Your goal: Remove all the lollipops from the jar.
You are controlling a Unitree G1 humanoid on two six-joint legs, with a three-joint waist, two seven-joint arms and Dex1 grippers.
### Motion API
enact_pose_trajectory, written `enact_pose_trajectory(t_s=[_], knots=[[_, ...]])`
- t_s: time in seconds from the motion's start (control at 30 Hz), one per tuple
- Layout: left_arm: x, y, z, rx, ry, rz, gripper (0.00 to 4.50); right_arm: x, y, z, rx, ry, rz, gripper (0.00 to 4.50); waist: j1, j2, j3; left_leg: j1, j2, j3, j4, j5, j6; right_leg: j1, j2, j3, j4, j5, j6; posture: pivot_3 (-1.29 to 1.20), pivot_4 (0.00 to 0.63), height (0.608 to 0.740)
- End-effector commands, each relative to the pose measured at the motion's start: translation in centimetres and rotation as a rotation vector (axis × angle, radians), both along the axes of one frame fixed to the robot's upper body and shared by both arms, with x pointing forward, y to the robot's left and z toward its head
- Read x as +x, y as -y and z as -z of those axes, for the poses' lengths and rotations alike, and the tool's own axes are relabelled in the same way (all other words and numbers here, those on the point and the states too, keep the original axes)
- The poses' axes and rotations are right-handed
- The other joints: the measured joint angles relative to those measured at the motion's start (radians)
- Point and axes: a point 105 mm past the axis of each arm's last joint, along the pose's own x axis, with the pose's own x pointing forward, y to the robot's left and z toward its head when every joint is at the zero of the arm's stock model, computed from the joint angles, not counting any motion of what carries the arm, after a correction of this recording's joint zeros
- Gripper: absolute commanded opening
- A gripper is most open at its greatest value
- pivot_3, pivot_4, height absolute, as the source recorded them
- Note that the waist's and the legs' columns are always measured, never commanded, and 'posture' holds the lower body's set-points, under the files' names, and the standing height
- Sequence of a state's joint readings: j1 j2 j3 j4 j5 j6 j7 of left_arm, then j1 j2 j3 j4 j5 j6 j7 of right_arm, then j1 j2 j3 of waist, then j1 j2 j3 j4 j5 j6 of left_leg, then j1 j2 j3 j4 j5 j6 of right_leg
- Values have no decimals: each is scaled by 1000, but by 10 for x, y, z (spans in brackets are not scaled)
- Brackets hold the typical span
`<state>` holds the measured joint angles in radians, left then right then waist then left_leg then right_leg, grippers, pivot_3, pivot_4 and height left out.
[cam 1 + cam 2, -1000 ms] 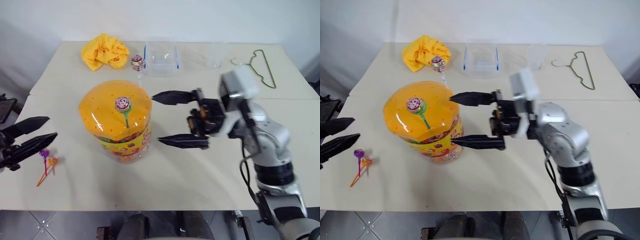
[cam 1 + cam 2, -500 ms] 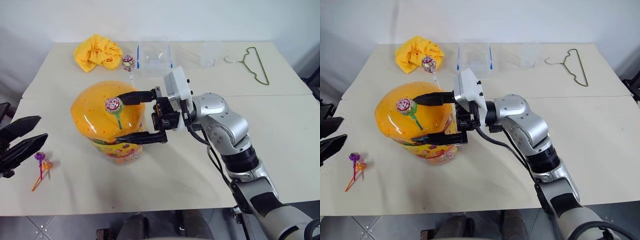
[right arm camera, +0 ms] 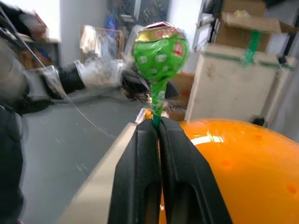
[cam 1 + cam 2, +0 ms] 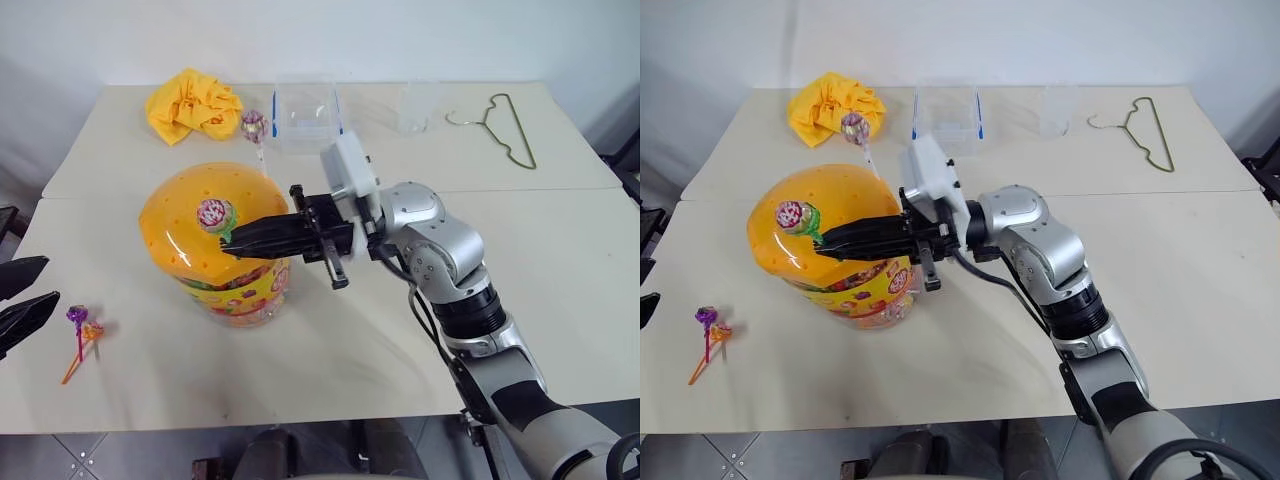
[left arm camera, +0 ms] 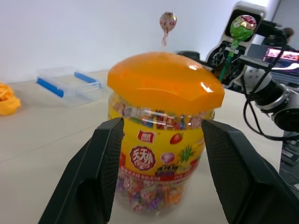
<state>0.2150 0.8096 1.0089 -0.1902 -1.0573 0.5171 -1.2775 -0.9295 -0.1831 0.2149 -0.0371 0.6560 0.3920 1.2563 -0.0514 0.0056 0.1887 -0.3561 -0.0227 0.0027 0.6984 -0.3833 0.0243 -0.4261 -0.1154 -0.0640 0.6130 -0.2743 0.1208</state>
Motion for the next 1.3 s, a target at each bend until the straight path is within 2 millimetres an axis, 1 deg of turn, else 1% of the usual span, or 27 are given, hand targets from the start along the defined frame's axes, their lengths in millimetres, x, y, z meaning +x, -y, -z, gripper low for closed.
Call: enact_pose_trajectory(t_s=[0.03,0.1,0.17,0.23,0.27,0.3,0.33,0.4,0.47,0.53,0.6,0.67,0.7,0.73,0.77,0.83,0.93,1.07,1.1,1.13,1.2,1.23,1.3], knots=[[-3,11,-13,12,59,41,2818,-7,29,-27,165,-3,-76,20,-1,0,0,0,0,0,0,0,0,0,0,0,0,0,0,0,150,740],[-2,14,-17,6,76,46,2818,-5,38,-33,191,-12,-62,20,-2,0,0,0,0,-1,0,0,0,0,0,0,0,0,0,0,150,740],[-2,18,-23,-4,103,58,2818,3,59,-43,224,-44,10,20,-1,0,0,0,0,-1,0,0,0,0,0,0,0,0,0,0,150,740],[-2,23,-24,16,115,68,2818,18,84,-51,248,-85,148,20,2,0,0,0,0,-1,0,0,0,0,-1,0,0,0,0,0,150,740],[-1,25,-22,31,117,68,2818,30,99,-51,242,-105,252,20,4,0,0,0,0,-1,0,0,0,0,-1,0,0,0,0,0,150,740],[-1,27,-21,49,118,69,2818,39,113,-45,207,-106,348,20,9,0,0,0,-1,-1,0,0,0,1,-1,1,-1,0,0,0,150,740],[-1,30,-20,66,128,73,2818,50,130,-34,142,-95,465,20,13,0,0,0,-1,-1,0,0,0,1,-1,1,-1,0,0,0,150,740],[-1,36,-24,69,150,85,2818,69,174,-1,-40,-89,715,20,25,0,0,-1,-1,-1,-1,-1,1,1,-1,2,-3,0,0,0,150,740],[-1,41,-25,77,149,109,2818,83,218,25,-162,-132,951,20,29,0,0,-1,-1,-2,-1,-1,1,2,-1,3,-5,0,0,0,150,740],[0,46,-22,101,104,148,2818,89,256,54,-326,-156,1150,20,27,1,0,-2,-1,1,-1,-1,2,1,-1,6,-6,0,0,0,150,740],[1,48,-16,133,51,169,2818,88,287,85,-512,-154,1277,20,25,2,1,-2,-1,3,-1,-1,2,0,-1,6,-5,0,0,0,150,740],[3,47,-7,179,-1,179,2818,86,307,109,-639,-177,1347,20,17,3,1,-1,1,8,0,-1,1,0,0,5,-4,0,0,0,150,740],[4,46,-3,202,-17,178,2818,84,314,119,-689,-196,1360,20,14,3,1,1,2,11,0,-1,1,0,1,5,-3,0,0,0,150,740],[4,45,1,230,-33,181,2818,82,319,127,-718,-205,1365,20,12,3,1,2,2,13,0,-1,1,0,1,5,-3,0,0,0,150,740],[4,45,3,261,-35,187,2818,78,325,135,-747,-218,1362,230,12,3,2,4,3,16,0,-1,1,0,2,6,-3,0,0,0,150,740],[4,46,6,301,-35,198,2818,74,332,144,-771,-240,1363,720,17,4,2,5,3,17,0,-1,1,-1,2,7,-3,0,0,0,150,740],[4,45,6,321,-25,193,2818,69,335,150,-780,-277,1350,1762,23,4,2,4,3,17,0,-1,1,-1,1,9,-3,0,0,0,150,740],[4,40,6,298,-21,162,2818,68,329,142,-702,-267,1297,3099,24,4,2,3,3,15,0,-1,1,-1,1,11,-3,0,0,0,150,740],[5,38,-1,243,6,143,2818,66,317,130,-632,-233,1226,3456,24,4,2,3,3,14,0,-1,1,-1,0,11,-3,0,0,0,150,740],[5,33,-6,186,29,115,2818,63,299,111,-518,-178,1115,3780,24,4,2,3,3,14,0,-1,1,-1,0,11,-4,0,0,0,150,740],[5,24,-12,106,57,75,2818,57,278,84,-377,-100,982,3780,22,5,2,3,3,13,0,-1,1,-1,0,11,-4,0,0,0,150,740],[5,22,-13,87,61,64,2818,56,273,78,-346,-88,960,3780,20,5,3,3,3,13,1,-1,1,-1,1,11,-4,0,0,0,150,740],[4,11,-12,10,65,9,2818,54,243,51,-237,-65,833,3780,19,6,3,3,3,13,0,-1,1,-1,1,10,-2,0,1,0,150,740]])
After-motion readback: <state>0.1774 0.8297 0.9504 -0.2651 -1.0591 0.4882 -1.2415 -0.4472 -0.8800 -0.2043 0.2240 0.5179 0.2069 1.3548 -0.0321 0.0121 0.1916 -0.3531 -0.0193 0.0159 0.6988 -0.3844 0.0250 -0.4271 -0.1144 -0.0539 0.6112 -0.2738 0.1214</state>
